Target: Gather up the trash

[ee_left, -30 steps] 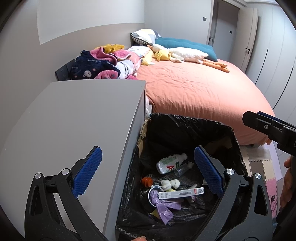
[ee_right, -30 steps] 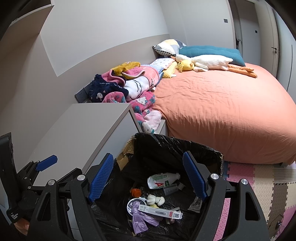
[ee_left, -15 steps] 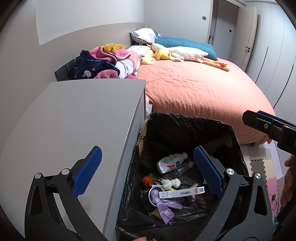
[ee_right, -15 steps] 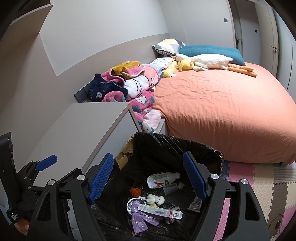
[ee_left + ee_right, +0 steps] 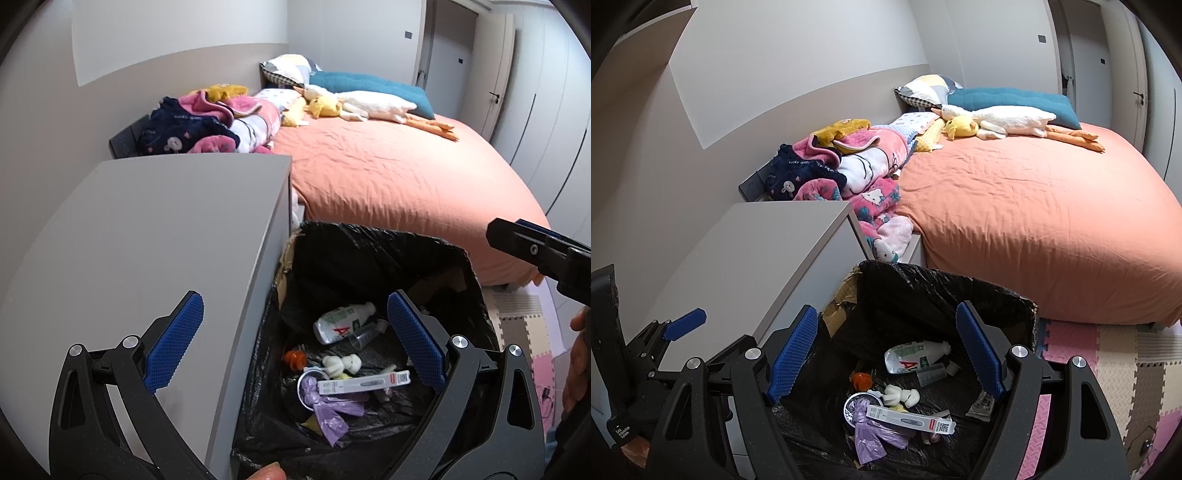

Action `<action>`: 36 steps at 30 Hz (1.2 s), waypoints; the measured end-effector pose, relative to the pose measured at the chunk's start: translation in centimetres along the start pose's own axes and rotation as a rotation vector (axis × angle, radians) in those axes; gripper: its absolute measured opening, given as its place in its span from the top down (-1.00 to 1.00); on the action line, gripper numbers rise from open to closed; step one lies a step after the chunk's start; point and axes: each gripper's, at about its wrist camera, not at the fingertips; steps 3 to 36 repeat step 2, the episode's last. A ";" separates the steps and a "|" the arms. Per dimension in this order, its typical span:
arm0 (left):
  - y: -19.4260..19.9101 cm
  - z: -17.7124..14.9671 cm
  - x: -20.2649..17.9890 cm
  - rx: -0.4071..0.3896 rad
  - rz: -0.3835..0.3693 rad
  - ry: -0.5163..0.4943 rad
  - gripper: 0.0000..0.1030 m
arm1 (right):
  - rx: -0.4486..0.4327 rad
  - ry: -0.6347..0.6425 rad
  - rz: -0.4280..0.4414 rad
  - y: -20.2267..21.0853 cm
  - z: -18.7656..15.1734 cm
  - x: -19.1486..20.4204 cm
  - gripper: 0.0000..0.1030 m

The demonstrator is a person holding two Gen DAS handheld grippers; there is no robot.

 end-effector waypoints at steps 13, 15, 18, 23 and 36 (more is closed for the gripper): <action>0.1 -0.1 0.1 0.000 0.003 0.001 -0.87 | 0.001 -0.001 0.002 0.0 -0.1 0.0 -0.51; 0.1 -0.1 0.1 0.000 0.003 0.001 -0.87 | 0.001 -0.001 0.002 0.0 -0.1 0.0 -0.51; 0.1 -0.1 0.1 0.000 0.003 0.001 -0.87 | 0.001 -0.001 0.002 0.0 -0.1 0.0 -0.51; 0.1 -0.1 0.1 0.000 0.003 0.001 -0.87 | 0.001 -0.001 0.002 0.0 -0.1 0.0 -0.51; 0.1 -0.1 0.1 0.000 0.003 0.001 -0.87 | 0.001 -0.001 0.002 0.0 -0.1 0.0 -0.51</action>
Point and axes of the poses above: each gripper's, at about its wrist camera, not at the fingertips, and y roughly against the way its jaws point, x to its left, z to its top, and after that the axes turned 9 degrees about x, right-handed
